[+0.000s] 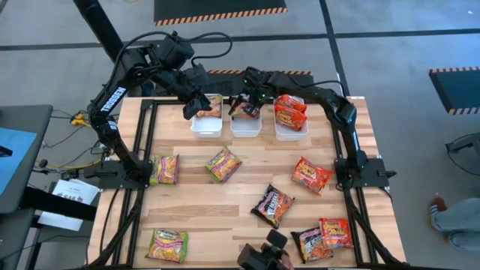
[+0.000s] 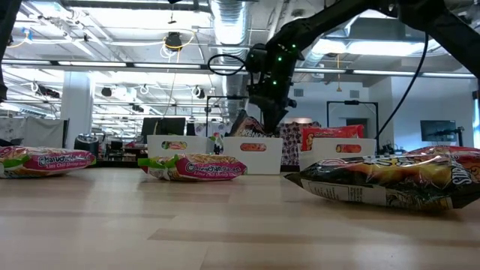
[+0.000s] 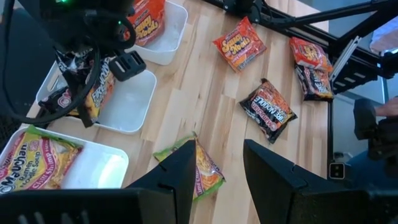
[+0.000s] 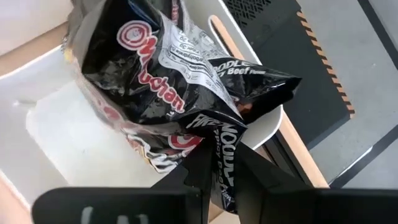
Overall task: Sort Maruchan noodles
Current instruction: Put the black noodle pack into the middle white bin
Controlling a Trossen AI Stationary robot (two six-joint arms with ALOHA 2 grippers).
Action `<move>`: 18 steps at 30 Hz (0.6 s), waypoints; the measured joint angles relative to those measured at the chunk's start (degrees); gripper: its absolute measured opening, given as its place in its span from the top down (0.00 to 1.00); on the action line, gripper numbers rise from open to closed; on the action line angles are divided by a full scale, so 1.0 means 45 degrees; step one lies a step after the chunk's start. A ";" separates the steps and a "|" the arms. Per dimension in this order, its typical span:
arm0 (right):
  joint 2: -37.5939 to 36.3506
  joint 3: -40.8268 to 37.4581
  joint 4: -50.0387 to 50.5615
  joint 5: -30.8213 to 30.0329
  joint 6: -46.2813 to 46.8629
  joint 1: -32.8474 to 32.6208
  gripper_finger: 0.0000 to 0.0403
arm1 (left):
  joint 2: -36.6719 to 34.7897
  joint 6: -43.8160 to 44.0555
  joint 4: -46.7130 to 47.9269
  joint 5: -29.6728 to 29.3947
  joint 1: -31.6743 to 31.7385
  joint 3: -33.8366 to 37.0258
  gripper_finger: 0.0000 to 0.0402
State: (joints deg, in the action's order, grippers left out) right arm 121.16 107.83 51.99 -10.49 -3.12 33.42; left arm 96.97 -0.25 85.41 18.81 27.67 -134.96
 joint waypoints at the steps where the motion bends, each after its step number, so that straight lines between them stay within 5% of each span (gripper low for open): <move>1: -0.0015 0.0057 0.0093 0.0010 -0.0076 0.0010 0.81 | 0.0000 0.0000 0.0026 0.0000 -0.0001 0.0000 0.70; 18: -0.0346 0.0072 0.1166 -0.0005 0.0024 0.0101 0.58 | 0.0002 0.0012 0.0270 -0.0007 0.0001 0.0000 0.70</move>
State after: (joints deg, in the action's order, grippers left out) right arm 119.61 108.16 57.24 -10.51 -3.01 33.87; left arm 96.98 -0.20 86.63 18.78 27.67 -134.96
